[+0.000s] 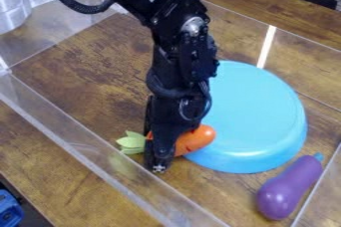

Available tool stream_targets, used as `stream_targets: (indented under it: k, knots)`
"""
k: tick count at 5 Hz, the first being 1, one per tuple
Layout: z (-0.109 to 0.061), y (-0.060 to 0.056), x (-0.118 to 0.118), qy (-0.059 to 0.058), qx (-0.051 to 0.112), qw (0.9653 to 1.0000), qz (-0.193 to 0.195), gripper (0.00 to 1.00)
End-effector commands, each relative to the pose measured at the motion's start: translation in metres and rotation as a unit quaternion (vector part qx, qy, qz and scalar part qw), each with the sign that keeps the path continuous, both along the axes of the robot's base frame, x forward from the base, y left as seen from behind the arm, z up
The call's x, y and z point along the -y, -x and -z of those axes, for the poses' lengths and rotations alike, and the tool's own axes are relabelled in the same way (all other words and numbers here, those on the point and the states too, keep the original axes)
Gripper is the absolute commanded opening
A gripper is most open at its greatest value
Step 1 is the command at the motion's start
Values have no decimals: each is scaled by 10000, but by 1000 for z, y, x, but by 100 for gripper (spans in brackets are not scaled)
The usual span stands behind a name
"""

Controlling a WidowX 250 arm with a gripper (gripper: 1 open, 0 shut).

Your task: Put the carrot on the blue tray

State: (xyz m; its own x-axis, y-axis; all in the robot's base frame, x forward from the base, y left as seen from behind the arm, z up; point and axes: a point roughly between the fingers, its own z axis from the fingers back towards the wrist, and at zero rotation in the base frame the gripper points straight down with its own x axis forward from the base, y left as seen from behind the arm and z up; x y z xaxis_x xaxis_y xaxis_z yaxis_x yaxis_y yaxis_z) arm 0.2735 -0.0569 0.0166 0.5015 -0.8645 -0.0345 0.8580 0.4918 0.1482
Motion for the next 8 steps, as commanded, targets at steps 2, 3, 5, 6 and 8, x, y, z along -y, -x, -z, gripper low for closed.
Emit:
stream_targets:
  k: [2, 3, 5, 6, 8]
  knots:
    - [-2, 3, -15, 73, 109, 9995, 278, 100]
    - [-3, 0, -27, 55, 111, 9995, 299, 0]
    - [-13, 2, -23, 30, 105, 9989, 460, 0]
    - [-14, 6, -17, 32, 94, 9970, 762, 0]
    - [-14, 15, -14, 49, 74, 9934, 1147, 0]
